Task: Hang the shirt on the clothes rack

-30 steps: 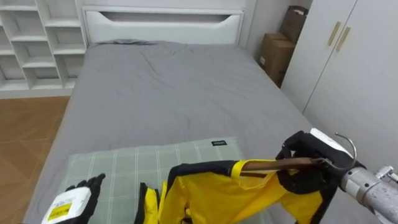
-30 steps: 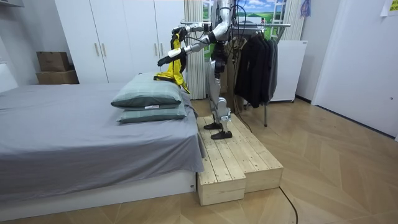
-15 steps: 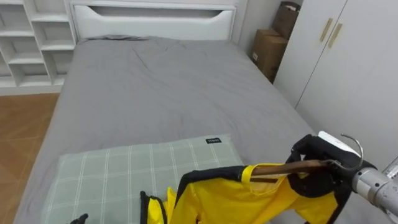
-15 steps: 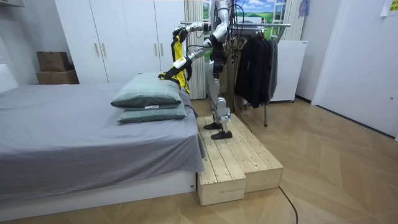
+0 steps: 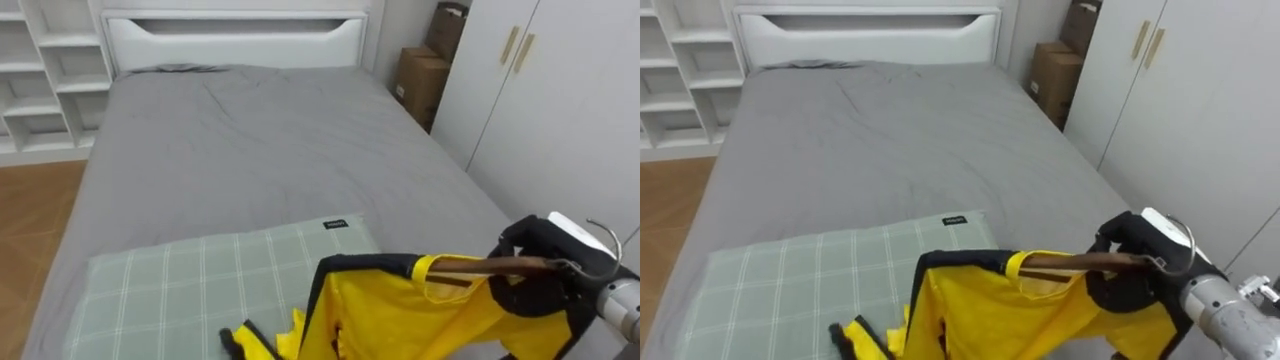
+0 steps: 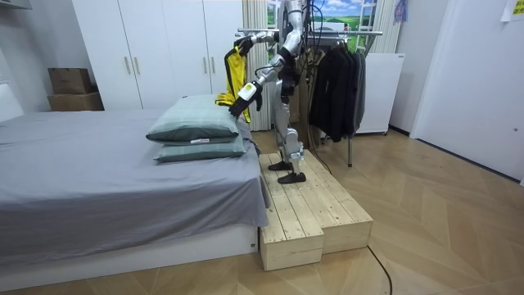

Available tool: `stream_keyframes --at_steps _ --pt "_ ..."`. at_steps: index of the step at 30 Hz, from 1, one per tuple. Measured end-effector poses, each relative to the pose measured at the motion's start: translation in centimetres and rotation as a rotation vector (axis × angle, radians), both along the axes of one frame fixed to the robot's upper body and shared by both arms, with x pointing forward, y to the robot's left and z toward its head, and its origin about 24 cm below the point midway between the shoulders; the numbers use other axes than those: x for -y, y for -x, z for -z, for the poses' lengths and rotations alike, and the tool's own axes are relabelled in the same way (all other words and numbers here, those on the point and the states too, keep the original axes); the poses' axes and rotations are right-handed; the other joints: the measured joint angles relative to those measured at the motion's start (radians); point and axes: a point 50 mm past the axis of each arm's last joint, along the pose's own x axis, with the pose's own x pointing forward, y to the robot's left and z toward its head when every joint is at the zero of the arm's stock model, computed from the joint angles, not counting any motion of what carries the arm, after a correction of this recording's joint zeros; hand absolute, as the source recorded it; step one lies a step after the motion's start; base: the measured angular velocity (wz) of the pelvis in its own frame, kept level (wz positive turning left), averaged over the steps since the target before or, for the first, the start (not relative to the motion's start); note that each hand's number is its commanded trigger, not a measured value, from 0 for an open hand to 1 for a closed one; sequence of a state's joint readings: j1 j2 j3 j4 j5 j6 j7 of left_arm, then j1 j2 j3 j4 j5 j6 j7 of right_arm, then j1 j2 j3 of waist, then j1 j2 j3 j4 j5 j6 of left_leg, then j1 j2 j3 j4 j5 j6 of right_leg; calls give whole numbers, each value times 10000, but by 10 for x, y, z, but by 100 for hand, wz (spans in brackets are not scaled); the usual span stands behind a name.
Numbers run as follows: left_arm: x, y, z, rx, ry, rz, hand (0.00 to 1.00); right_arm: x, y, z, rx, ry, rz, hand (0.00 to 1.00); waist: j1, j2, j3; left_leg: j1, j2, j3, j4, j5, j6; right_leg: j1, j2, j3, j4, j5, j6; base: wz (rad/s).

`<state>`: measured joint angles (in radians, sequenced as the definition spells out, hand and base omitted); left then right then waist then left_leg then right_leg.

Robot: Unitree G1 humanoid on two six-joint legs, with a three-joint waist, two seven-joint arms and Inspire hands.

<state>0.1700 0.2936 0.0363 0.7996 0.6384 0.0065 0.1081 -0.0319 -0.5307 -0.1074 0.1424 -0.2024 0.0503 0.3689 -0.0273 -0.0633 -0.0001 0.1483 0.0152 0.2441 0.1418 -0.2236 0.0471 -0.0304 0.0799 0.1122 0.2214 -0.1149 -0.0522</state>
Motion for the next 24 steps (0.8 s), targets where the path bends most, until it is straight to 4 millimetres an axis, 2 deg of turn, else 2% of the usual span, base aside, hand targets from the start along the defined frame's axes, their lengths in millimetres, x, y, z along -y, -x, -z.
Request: stream_keyframes --at_steps 3,9,13,16,17,18,19,20,21,22,23,24 --pt "2 15 8 -487 202 -391 0 -1 4 5 53 -197 364 100 -42 -14 -15 -64 1 80 1 -14 5 -101 22 132 0 12 8 -11" --pt "6 19 13 -609 640 -940 0 -4 10 16 -33 -482 682 100 -56 109 -60 -41 48 340 27 -101 4 -130 109 397 24 62 31 -12" --pt "8 25 19 -935 897 -1443 0 -5 18 26 -303 -582 846 100 -97 92 -46 -12 73 721 27 -154 -4 -299 225 692 199 66 38 -29" --pt "7 33 23 -1222 1058 -1782 0 -9 23 30 -394 -662 836 100 -212 65 -38 -17 101 1348 85 -280 -26 -561 437 1137 330 92 62 -61" --pt "7 34 23 -1267 1071 -1828 0 -12 24 30 -370 -589 737 100 -195 36 -25 -11 123 1712 91 -321 -37 -757 534 1238 481 103 67 -98" --pt "7 36 24 -1325 1116 -1941 0 -15 23 28 -311 -443 603 100 -145 12 -15 -4 194 2235 127 -398 -54 -983 571 1063 611 168 43 -109" --pt "6 37 24 -1362 1153 -2019 0 -16 23 28 -297 -373 550 100 -111 11 -16 -2 241 2507 169 -451 -73 -1086 549 776 629 251 0 -139" --pt "6 39 25 -1434 1202 -2161 0 -19 23 28 -277 -239 477 100 66 -15 -13 44 325 3140 244 -546 -116 -1282 380 -455 585 471 -250 -156" --pt "5 43 26 -1563 1242 -2302 0 -21 23 29 -266 -218 460 100 228 -47 -7 141 413 3865 306 -653 -175 -1333 210 -2105 366 688 -544 -164" --pt "6 44 27 -1650 1256 -2338 0 -22 23 29 -284 -226 470 100 300 -53 1 186 474 4197 327 -727 -196 -1334 162 -2743 298 755 -537 -156" --pt "6 46 29 -1853 1322 -2402 0 -22 23 31 -391 -157 525 100 461 25 71 191 664 4806 515 -883 -261 -1379 21 -3626 694 435 -215 -124" --pt "8 47 30 -2042 1454 -2437 0 -21 23 33 -532 20 622 100 392 -9 77 326 655 5210 557 -983 -311 -1531 -644 -4321 1726 -128 -128 -106"
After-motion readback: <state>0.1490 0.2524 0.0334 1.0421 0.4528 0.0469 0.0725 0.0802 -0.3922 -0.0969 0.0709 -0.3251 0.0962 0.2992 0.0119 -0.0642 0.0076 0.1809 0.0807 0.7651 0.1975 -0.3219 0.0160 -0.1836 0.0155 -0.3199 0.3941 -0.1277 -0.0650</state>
